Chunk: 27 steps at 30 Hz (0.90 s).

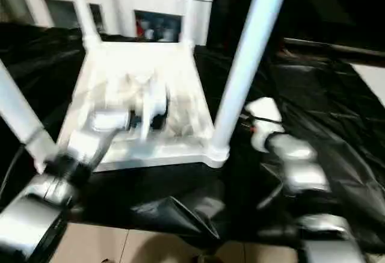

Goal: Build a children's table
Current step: Rotate table base

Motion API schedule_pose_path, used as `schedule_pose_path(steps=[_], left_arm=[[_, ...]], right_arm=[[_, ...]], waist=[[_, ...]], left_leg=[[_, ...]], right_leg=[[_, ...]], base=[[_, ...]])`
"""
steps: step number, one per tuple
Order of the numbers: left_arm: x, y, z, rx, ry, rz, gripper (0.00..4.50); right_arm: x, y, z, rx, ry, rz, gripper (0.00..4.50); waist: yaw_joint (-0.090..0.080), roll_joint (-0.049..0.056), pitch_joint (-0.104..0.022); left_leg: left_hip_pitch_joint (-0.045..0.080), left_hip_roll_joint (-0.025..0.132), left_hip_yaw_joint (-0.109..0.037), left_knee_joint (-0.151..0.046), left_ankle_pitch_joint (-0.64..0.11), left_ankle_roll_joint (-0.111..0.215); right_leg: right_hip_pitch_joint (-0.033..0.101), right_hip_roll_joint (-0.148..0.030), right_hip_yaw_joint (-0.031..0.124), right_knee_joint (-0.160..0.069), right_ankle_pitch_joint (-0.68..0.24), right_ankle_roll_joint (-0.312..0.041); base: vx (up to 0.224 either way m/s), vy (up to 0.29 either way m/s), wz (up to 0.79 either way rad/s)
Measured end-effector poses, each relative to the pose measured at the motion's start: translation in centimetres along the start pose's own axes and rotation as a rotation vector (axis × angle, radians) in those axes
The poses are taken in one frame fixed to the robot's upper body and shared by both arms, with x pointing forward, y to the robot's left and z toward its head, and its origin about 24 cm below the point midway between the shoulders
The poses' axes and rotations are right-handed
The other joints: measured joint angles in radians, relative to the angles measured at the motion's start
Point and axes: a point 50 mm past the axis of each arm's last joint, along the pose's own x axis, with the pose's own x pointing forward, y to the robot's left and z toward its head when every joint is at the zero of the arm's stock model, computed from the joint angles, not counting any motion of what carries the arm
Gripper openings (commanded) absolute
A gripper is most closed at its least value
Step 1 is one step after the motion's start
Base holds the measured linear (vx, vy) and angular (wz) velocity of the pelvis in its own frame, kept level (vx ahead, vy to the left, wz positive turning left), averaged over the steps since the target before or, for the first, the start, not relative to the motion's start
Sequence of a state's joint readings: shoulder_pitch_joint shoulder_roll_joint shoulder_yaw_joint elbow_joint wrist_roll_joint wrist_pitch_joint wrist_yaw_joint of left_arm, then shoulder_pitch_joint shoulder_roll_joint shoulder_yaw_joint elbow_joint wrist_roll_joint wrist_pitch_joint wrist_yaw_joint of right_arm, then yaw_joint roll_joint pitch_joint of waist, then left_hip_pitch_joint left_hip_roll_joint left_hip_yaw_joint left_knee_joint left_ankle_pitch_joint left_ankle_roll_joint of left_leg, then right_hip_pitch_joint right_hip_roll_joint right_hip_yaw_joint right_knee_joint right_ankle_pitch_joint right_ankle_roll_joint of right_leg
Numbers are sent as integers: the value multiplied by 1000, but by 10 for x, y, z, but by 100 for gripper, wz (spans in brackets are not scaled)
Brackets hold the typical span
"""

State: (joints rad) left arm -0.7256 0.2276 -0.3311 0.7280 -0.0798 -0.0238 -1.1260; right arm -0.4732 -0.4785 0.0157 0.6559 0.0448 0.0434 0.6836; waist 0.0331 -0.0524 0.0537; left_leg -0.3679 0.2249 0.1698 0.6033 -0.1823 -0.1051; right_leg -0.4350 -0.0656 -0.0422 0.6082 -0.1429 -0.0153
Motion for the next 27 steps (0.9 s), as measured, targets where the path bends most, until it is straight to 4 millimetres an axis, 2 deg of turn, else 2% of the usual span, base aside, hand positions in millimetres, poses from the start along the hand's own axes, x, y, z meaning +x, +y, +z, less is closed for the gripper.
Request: schedule_pose_path(steps=[3, 4, 6, 7, 10, 13, 14, 17, 19, 23, 24, 27], left_arm=[[2, -1, -13, -7, 70, 30, 415], [2, -1, -15, -6, 89, 35, 388], [3, 0, -16, 4, 106, 48, 375], [2, 0, -16, 5, 108, 53, 374], [3, 1, -17, 1, 118, 68, 332], [5, 0, -16, -9, 118, 64, 328], [7, -1, -16, -17, 119, 59, 294], [11, -4, -18, -36, 142, 19, 285], [12, -6, -17, -43, 150, -4, 250], [14, -8, -15, -38, 159, -18, 234], [15, -8, -15, -35, 161, -18, 210], [18, -8, -15, -34, 169, -8, 195]], right_arm=[[-12, 3, -10, -74, 86, 98, 377], [-15, 5, -12, -93, 107, 131, 377], [-26, 10, -16, -123, 159, 217, 377], [-28, 11, -16, -130, 169, 243, 377], [-35, 12, -10, -143, 162, 292, 377], [-37, 17, -4, -125, 126, 335, 377], [-38, 19, -2, -117, 112, 351, 377], [-41, 21, -1, -95, 89, 370, 377], [-45, 22, -4, -87, 102, 367, 377], [-49, 22, -7, -82, 125, 361, 377], [-49, 22, -7, -83, 124, 361, 377], [-49, 22, -5, -85, 122, 361, 377]], waist=[[5, 0, 0], [4, 1, 0], [4, 1, 0], [3, 1, 0], [1, 1, 0], [1, 1, 0], [2, 1, 0], [4, 1, 0], [4, 1, 0], [1, 1, 0], [0, 2, 0], [1, 3, -1]], left_leg=[[-1, 0, 0, 0, 0, 0], [-1, 0, 0, 0, 0, 0], [-1, 0, 0, -1, 0, 0], [0, 0, 0, -1, 0, 0], [0, 0, 1, -1, 0, 0], [1, 0, 0, -1, 0, 0], [1, 0, 0, -1, 0, 0], [0, 0, 0, -1, 0, 0], [-1, -1, 0, -1, 0, 0], [-1, -1, 0, -1, 0, 0], [-1, -1, 0, -1, 0, 0], [-1, -1, 0, -1, 0, 1]], right_leg=[[0, 0, 0, -1, -1, 2], [0, 0, 0, -1, -2, 2], [1, 0, 1, -2, -2, 3], [1, 0, 1, -2, -2, 4], [1, 0, 1, -2, -6, 10], [1, 0, 1, -2, -6, 10], [1, 0, 1, -2, -6, 10], [1, -1, 0, -3, -6, 10], [1, -1, 0, -3, -6, 10], [2, -2, 0, -5, -6, 10], [2, -2, 0, -6, -6, 10], [3, -2, -1, -7, -6, 10]], base=[[0, 0, 0], [0, 0, 0], [0, 0, 0], [0, 0, 0], [0, 0, 0], [0, 0, 0], [0, 0, 0], [0, 0, 0], [0, 0, 0], [0, 0, 0], [0, 0, 0], [0, 0, 0]])
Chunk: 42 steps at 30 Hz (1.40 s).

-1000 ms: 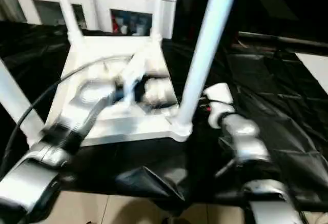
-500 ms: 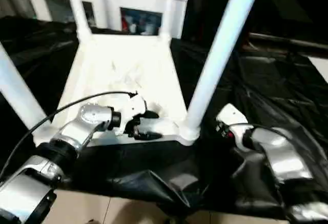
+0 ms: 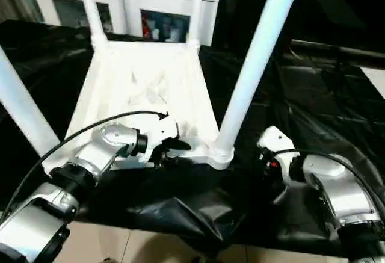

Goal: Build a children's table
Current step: Rotate table base

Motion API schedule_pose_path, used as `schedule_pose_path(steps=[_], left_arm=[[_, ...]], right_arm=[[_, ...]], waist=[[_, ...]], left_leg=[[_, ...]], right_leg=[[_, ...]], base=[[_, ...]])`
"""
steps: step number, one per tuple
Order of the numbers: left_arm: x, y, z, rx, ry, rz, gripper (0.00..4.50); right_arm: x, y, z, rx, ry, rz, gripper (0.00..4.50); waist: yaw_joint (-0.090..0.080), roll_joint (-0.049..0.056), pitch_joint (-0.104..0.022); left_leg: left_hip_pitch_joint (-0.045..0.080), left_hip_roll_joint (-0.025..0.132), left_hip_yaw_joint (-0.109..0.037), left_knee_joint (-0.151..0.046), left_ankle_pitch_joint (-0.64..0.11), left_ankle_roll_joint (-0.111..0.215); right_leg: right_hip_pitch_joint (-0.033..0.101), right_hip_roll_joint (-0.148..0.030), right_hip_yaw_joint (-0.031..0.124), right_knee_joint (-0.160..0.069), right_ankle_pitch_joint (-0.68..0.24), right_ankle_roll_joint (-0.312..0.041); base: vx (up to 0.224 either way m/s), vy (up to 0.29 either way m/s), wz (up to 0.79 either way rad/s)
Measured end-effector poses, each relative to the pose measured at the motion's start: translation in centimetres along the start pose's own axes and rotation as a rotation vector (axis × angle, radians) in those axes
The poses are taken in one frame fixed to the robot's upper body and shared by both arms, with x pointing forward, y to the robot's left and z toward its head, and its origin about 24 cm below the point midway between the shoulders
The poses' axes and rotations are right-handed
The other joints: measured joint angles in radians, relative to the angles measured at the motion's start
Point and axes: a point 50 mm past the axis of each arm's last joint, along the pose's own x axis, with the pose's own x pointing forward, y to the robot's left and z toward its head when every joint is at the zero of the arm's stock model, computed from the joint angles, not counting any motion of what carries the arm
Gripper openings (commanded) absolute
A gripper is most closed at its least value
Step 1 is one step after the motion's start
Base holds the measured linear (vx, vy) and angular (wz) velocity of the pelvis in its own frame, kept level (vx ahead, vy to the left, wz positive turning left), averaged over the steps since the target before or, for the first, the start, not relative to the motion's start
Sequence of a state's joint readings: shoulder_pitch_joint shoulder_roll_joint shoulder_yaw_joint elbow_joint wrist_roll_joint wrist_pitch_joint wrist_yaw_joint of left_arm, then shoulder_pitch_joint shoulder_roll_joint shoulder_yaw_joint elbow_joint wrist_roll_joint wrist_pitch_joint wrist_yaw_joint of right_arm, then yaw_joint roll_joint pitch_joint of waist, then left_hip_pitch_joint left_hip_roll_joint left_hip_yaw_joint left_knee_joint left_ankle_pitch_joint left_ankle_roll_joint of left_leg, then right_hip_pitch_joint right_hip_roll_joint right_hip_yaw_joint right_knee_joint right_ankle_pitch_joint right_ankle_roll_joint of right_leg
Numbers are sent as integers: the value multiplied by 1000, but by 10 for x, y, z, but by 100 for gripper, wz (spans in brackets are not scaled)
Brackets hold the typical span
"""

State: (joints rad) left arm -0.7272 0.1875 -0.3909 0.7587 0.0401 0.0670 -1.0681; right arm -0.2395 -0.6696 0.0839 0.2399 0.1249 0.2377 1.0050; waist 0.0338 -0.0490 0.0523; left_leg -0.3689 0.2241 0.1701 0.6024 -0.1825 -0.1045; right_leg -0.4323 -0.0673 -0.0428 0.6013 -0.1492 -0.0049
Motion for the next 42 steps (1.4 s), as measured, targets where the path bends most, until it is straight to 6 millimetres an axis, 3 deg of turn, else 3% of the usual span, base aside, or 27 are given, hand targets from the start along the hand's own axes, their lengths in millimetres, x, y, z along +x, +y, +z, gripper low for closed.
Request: schedule_pose_path(steps=[22, 28, 33, 36, 42], left_arm=[[4, 3, 7, 14, 189, -59, 4], [-3, 5, 2, 38, 171, -46, 4], [-33, 7, -17, 15, 159, -57, 4], [-44, 5, -25, -8, 149, -35, 4], [-71, -1, -38, -63, 157, 19, 4]], right_arm=[[0, 1, 4, -11, -4, -16, 377], [3, 0, 7, -1, -40, -53, 377], [6, 2, 12, 28, -106, -60, 377], [11, 7, 15, 39, -145, -41, 377], [23, 22, 23, 32, -198, 28, 377]], waist=[[-2, 4, -2], [-9, 4, -2], [-33, 14, -7], [-52, 21, -9], [-84, 26, -7]], left_leg=[[1, 0, 0, -1, 0, 0], [0, 0, -1, -2, 0, 0], [3, 0, -6, -4, 0, 0], [3, 0, -11, -7, 0, 0], [6, -1, -19, -5, 0, -1]], right_leg=[[2, 0, -1, -1, 0, 0], [2, 0, -4, -5, 0, 0], [2, -10, -25, -14, 0, 0], [1, -10, -30, -25, 0, 0], [-3, -10, -36, -26, 1, -1]], base=[[0, 0, 0], [0, 0, 0], [0, 0, 0], [0, 0, 0], [-2, 9, -9]])
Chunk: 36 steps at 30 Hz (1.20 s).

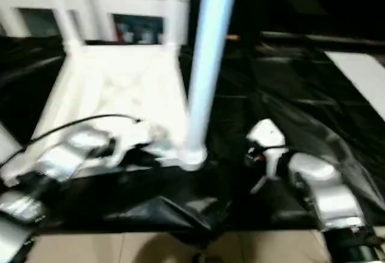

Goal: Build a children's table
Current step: Rotate table base, then rotate leg to tighten

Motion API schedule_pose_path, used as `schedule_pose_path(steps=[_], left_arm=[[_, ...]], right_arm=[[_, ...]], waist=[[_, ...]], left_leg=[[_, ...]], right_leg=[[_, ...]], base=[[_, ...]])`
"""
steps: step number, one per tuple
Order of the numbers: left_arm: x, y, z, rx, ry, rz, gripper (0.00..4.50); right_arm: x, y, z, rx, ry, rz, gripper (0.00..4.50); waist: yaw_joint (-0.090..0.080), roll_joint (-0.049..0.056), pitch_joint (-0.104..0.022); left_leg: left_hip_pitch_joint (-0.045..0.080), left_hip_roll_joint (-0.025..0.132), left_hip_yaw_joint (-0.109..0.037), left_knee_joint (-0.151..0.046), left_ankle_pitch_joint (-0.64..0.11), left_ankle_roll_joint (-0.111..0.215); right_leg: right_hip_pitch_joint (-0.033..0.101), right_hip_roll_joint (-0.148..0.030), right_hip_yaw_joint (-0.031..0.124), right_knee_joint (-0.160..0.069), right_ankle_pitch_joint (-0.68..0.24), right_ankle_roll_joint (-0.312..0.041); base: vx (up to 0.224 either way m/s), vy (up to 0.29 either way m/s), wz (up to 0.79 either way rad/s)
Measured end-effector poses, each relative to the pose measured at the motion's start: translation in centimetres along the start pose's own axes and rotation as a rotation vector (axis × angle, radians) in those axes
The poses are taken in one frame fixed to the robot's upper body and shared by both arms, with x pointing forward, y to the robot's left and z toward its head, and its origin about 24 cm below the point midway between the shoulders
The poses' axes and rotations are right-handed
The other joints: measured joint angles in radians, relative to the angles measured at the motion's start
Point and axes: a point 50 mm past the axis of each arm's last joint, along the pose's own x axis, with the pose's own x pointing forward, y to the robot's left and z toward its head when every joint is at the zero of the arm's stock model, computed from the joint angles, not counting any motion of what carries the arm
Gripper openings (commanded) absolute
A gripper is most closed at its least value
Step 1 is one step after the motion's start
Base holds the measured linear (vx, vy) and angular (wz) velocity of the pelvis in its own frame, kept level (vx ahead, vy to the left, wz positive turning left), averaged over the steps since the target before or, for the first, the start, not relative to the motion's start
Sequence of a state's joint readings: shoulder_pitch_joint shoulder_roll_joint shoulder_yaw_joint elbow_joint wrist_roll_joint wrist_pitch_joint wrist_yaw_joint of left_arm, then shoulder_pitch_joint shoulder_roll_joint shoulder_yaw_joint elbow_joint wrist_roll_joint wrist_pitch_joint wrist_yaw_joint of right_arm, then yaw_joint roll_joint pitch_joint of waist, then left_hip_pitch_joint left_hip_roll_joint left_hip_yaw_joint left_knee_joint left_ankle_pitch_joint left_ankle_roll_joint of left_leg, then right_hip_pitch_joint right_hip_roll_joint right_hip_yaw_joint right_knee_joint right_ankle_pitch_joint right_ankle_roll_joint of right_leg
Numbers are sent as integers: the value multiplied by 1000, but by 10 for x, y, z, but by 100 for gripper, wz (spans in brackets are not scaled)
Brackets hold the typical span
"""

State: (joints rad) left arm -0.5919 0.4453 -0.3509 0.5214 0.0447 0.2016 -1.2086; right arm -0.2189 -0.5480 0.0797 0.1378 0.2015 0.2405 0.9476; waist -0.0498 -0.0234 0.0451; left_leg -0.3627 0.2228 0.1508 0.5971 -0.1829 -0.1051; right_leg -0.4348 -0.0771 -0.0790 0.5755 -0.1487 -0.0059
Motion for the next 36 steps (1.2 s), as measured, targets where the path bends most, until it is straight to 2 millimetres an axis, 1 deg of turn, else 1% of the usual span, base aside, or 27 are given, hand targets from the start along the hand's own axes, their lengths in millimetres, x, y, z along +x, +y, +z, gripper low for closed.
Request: schedule_pose_path(steps=[1, 2, 4, 9, 12, 16, 19, 20, 25, 27, 29, 31, 33, 36], left_arm=[[-6, -2, -5, -9, 5, 14, 4], [-13, -4, -11, -23, 7, 24, 4], [-18, -5, -14, -30, 5, 32, 4], [-17, -5, -12, -16, -13, 54, 4], [-12, -4, -8, 14, -32, 81, 4], [-7, -4, -3, 27, -45, 93, 4], [-4, -3, 1, 26, -56, 91, 4], [-3, -3, 2, 27, -60, 94, 4], [1, -3, 7, 30, -76, 90, 4], [1, -2, 8, 27, -77, 91, 4], [2, -2, 9, 28, -80, 86, 4], [4, -2, 11, 34, -79, 80, 4], [6, -3, 13, 39, -86, 72, 4], [9, -4, 16, 51, -96, 53, 4]], right_arm=[[5, 3, 2, -3, -14, 11, 377], [10, 7, 2, 0, -27, 27, 377], [16, 12, 2, 2, -32, 47, 377], [29, 11, 10, -24, -73, 25, 377], [35, 10, 16, -37, -92, 15, 377], [41, 12, 15, -30, -87, 33, 377], [45, 13, 19, -52, -98, 45, 377], [46, 13, 19, -54, -99, 45, 377], [50, 9, 19, -76, -93, 28, 377], [56, 10, 20, -84, -100, 25, 377], [65, 13, 20, -74, -103, 29, 377], [70, 13, 21, -68, -110, 30, 377], [74, 12, 24, -74, -115, 31, 377], [77, 12, 26, -78, -122, 38, 377]], waist=[[-6, 1, 0], [-9, 1, 0], [-9, 3, 1], [-12, 3, 4], [-12, 9, 8], [-5, 12, 14], [0, 13, 17], [3, 13, 17], [7, 8, 21], [6, 5, 23], [7, 5, 23], [13, 5, 23], [26, 5, 23], [32, 5, 23]], left_leg=[[2, 0, 0, -1, 0, 0], [4, 1, -2, -2, 0, 0], [4, 1, -7, -2, 0, 0], [4, 2, -7, -2, 0, -1], [4, 2, -7, -2, 0, -1], [4, 1, -6, -2, 0, 0], [4, 0, -6, -2, 0, -1], [4, 0, -6, -3, 0, -1], [4, 0, -1, -5, 0, 0], [3, 0, 2, -6, 0, 0], [3, 1, 2, -8, 0, 0], [3, 1, 2, -9, 0, 0], [3, 1, 4, -11, 0, 0], [3, 1, 6, -11, 0, 0]], right_leg=[[0, 0, 0, 0, 1, -1], [0, 0, -4, 0, 1, -2], [1, -1, -13, -1, 1, -2], [0, -2, -16, -2, 1, -2], [0, -2, -16, -6, 1, -2], [0, -4, -15, -6, 4, -7], [0, -5, -15, -6, 4, -7], [0, -5, -15, -6, 5, -8], [0, -7, -14, -4, 7, -12], [0, -9, -14, 2, 7, -12], [0, -9, -15, 2, 7, -12], [0, -10, -15, 2, 7, -12], [0, -10, -14, 3, 8, -12], [0, -11, -13, 5, 10, -14]], base=[[0, 0, 0], [0, 0, 0], [0, 0, 0], [0, 0, 0], [0, 0, 0], [0, 0, 0], [0, 0, 0], [0, 0, 0], [0, 0, 0], [0, 0, 0], [0, 0, 0], [0, 0, 0], [0, 0, 0], [0, 0, 0]])
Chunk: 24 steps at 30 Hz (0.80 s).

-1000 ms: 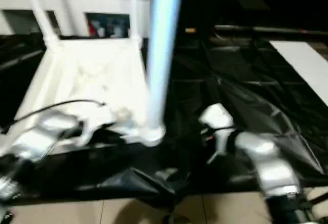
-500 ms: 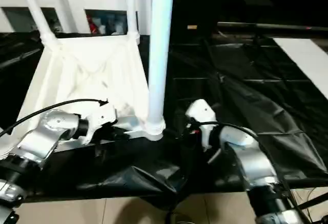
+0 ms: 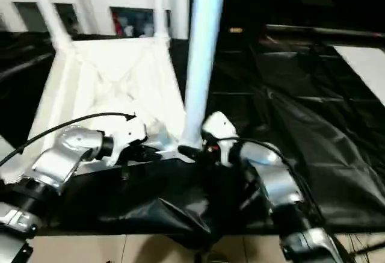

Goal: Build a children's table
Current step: Rotate leg to tighten

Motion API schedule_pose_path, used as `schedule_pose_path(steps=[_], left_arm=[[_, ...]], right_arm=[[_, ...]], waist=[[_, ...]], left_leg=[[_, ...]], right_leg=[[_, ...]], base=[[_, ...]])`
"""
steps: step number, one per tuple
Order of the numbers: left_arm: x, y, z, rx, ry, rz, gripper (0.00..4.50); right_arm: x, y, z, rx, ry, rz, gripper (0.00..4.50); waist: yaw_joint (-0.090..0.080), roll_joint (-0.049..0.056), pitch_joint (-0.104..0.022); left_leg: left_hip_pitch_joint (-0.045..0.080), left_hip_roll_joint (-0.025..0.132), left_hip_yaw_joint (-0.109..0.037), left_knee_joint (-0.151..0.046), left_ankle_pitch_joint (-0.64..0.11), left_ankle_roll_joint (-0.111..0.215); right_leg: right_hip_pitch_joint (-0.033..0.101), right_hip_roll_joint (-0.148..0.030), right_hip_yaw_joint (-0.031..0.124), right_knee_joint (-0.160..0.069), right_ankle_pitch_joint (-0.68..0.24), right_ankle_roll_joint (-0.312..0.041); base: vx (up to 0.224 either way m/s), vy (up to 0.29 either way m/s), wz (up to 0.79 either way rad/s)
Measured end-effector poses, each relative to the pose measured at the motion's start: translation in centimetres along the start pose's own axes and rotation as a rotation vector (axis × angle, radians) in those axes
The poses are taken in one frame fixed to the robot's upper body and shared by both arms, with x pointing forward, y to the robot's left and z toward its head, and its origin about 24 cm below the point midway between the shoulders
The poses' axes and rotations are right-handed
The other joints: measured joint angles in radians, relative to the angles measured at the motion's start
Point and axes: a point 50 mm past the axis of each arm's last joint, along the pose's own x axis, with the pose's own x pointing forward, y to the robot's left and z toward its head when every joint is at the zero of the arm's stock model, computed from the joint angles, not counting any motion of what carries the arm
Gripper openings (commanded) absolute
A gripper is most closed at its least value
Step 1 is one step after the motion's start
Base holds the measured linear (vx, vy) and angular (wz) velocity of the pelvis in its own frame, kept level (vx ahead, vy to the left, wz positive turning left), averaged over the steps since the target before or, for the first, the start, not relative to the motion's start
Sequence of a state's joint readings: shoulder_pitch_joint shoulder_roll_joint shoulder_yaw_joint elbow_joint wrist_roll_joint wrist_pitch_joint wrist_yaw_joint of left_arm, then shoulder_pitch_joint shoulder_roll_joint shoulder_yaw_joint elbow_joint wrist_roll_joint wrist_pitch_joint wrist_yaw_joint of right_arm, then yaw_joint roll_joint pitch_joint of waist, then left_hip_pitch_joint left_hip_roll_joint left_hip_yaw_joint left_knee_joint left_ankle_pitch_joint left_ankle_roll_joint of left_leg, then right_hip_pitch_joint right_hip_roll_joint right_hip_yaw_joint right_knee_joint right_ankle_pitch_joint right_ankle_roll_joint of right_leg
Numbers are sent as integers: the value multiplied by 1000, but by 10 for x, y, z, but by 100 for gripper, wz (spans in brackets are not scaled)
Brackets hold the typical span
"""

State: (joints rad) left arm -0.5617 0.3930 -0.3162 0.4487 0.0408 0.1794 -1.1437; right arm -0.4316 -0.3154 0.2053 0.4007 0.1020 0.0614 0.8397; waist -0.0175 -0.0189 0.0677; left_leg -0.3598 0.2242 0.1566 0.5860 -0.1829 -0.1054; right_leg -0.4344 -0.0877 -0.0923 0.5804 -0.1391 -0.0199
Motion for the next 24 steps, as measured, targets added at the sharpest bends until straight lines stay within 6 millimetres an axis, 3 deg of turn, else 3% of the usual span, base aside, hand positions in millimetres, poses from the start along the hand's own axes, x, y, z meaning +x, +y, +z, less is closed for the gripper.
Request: schedule_pose_path(steps=[24], left_arm=[[0, 3, 1, 2, 4, -8, 4]], right_arm=[[-1, -5, -5, 6, -1, 38, 377]], waist=[[8, -1, 1]], left_leg=[[0, 0, 4, 0, 0, 0]], right_leg=[[-1, -2, 1, 8, 0, 1]], base=[[0, 0, 0]])
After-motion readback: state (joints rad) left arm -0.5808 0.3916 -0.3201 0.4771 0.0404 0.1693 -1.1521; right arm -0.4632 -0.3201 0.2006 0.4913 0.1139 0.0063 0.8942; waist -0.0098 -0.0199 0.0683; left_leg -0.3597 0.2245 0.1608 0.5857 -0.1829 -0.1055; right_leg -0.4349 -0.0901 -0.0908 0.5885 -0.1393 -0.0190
